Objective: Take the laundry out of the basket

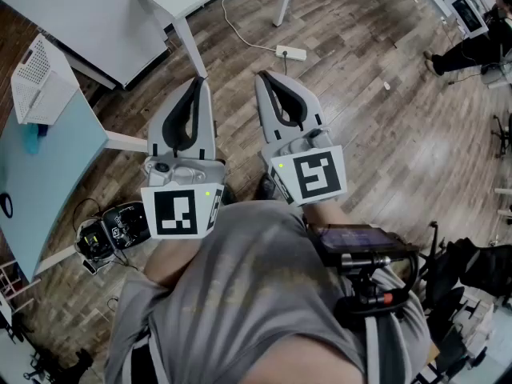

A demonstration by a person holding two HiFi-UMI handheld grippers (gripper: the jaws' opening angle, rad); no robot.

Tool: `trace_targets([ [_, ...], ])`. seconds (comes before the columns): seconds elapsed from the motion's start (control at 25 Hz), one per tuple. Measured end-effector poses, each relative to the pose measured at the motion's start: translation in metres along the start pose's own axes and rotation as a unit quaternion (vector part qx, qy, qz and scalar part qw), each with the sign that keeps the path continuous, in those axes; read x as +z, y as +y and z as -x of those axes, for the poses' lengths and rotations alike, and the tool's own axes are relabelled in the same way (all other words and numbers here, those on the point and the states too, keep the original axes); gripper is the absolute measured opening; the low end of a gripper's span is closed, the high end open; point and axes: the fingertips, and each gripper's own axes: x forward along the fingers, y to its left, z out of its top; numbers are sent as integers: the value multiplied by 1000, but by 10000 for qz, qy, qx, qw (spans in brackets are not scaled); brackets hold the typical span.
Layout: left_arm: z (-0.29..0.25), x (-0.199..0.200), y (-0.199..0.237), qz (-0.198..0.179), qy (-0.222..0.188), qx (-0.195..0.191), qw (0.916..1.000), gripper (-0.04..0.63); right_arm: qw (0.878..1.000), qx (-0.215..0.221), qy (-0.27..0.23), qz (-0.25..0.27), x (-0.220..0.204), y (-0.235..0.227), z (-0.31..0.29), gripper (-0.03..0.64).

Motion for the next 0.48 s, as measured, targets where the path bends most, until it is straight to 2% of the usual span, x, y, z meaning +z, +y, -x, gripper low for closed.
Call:
trace_targets([
  [0.32, -14, -7, -25, -97, 133, -104, 9998, 8, 9999, -48, -14, -133, -7, -25, 12, 8],
  [0.48, -26, -9, -42, -170, 160, -148, 9996, 8, 9990, 40, -154, -406, -8, -42, 18, 8],
])
